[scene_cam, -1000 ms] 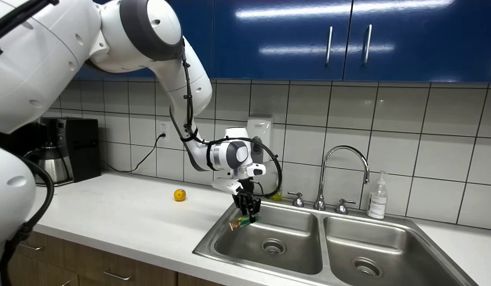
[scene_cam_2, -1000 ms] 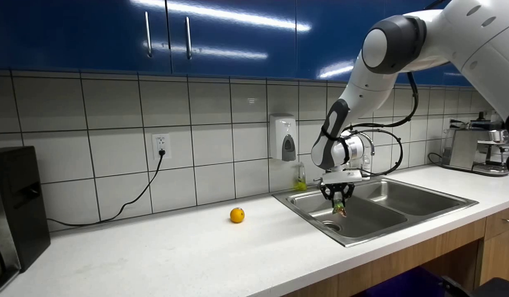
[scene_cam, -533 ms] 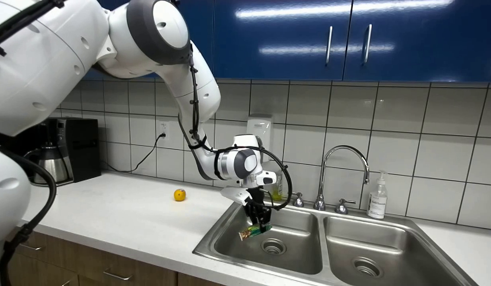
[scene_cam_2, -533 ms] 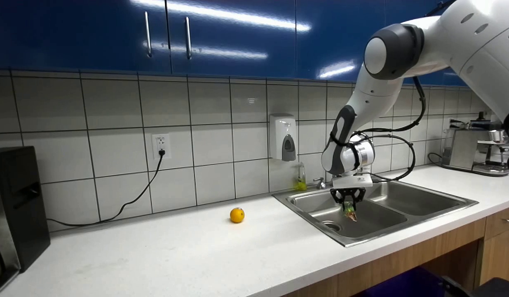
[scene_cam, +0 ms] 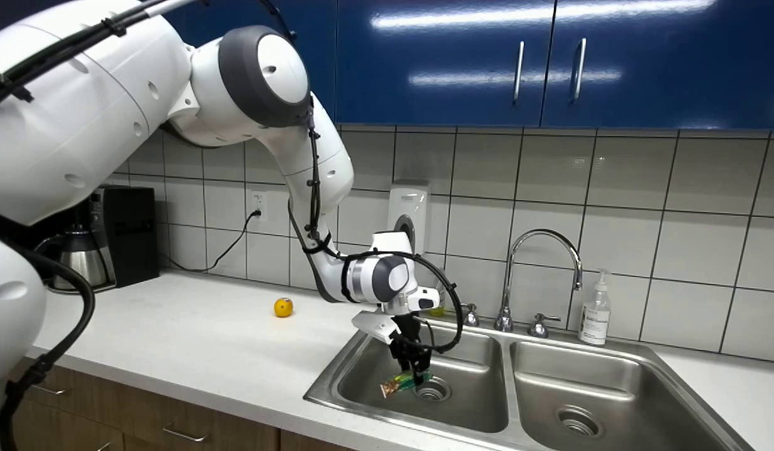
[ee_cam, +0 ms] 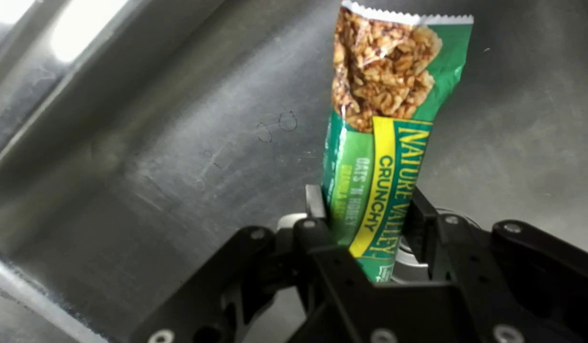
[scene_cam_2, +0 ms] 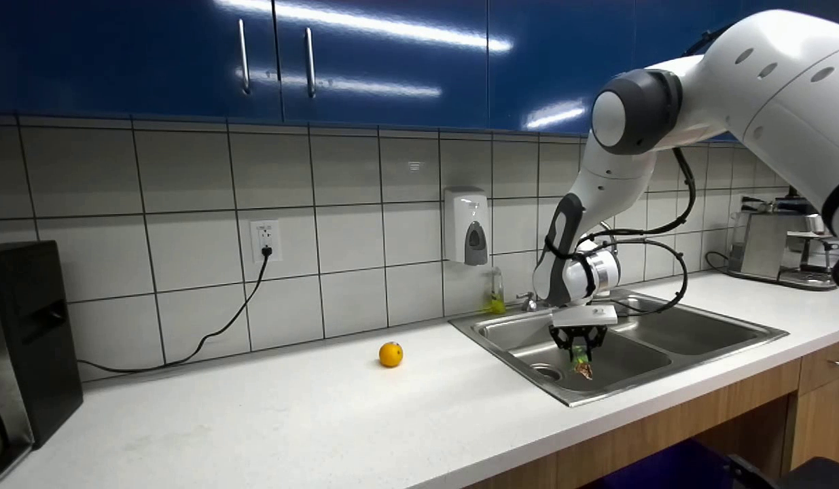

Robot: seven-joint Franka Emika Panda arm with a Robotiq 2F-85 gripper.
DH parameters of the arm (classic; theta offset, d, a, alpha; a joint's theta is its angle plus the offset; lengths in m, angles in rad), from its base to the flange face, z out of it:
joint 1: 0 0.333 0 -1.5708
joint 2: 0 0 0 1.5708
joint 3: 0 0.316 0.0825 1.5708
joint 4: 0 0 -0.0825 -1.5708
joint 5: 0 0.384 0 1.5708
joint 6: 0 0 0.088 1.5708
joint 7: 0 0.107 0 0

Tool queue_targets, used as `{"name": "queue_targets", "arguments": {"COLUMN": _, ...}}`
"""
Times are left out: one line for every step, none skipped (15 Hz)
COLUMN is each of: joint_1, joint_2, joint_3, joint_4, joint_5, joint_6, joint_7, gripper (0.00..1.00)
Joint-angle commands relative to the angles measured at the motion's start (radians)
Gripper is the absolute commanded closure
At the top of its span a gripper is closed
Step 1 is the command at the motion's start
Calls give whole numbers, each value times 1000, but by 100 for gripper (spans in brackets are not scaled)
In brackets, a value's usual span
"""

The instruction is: Put the green snack packet in the left sink

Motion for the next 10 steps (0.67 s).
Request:
{"name": "queue_targets", "arguments": {"joint_1": -15, "joint_2": 58, "joint_3": 6, "joint_4": 69, "joint_5": 26, "joint_6": 8, "joint_7": -3, "gripper": 83}}
{"name": "queue_targets", "arguments": {"joint_1": -18, "joint_2": 71, "joint_3": 8, "joint_4": 85, "joint_5": 33, "joint_6": 7, "joint_7": -4, "gripper": 83}}
{"name": "queue_targets", "arguments": {"joint_1": -22, "joint_2": 83, "joint_3": 12, "joint_4": 98, "joint_5": 41, "joint_6": 9, "joint_7": -6, "gripper": 83}}
{"name": "queue_targets", "arguments": {"joint_1": -23, "joint_2": 96, "joint_3": 12, "joint_4": 113, "joint_5": 45, "joint_6": 6, "joint_7": -6, "gripper": 83}}
{"name": "queue_targets", "arguments": {"joint_1": -23, "joint_2": 110, "joint_3": 11, "joint_4": 128, "joint_5": 50, "joint_6": 5, "joint_7": -5, "gripper": 83}}
{"name": "queue_targets", "arguments": {"joint_1": -24, "joint_2": 124, "joint_3": 11, "joint_4": 144, "joint_5": 52, "joint_6": 2, "joint_7": -5, "gripper": 83}}
{"name": "queue_targets", "arguments": {"joint_1": -25, "joint_2": 136, "joint_3": 12, "joint_4": 157, "joint_5": 55, "joint_6": 1, "joint_7": -6, "gripper": 83}}
{"name": "queue_targets", "arguments": {"joint_1": -26, "joint_2": 150, "joint_3": 12, "joint_4": 172, "joint_5": 57, "joint_6": -1, "joint_7": -6, "gripper": 83}}
{"name": "queue_targets", "arguments": {"joint_1": -26, "joint_2": 162, "joint_3": 12, "joint_4": 186, "joint_5": 59, "joint_6": -4, "joint_7": -6, "gripper": 83}}
{"name": "queue_targets", "arguments": {"joint_1": -26, "joint_2": 175, "joint_3": 14, "joint_4": 199, "joint_5": 61, "joint_6": -4, "joint_7": -6, "gripper": 83}}
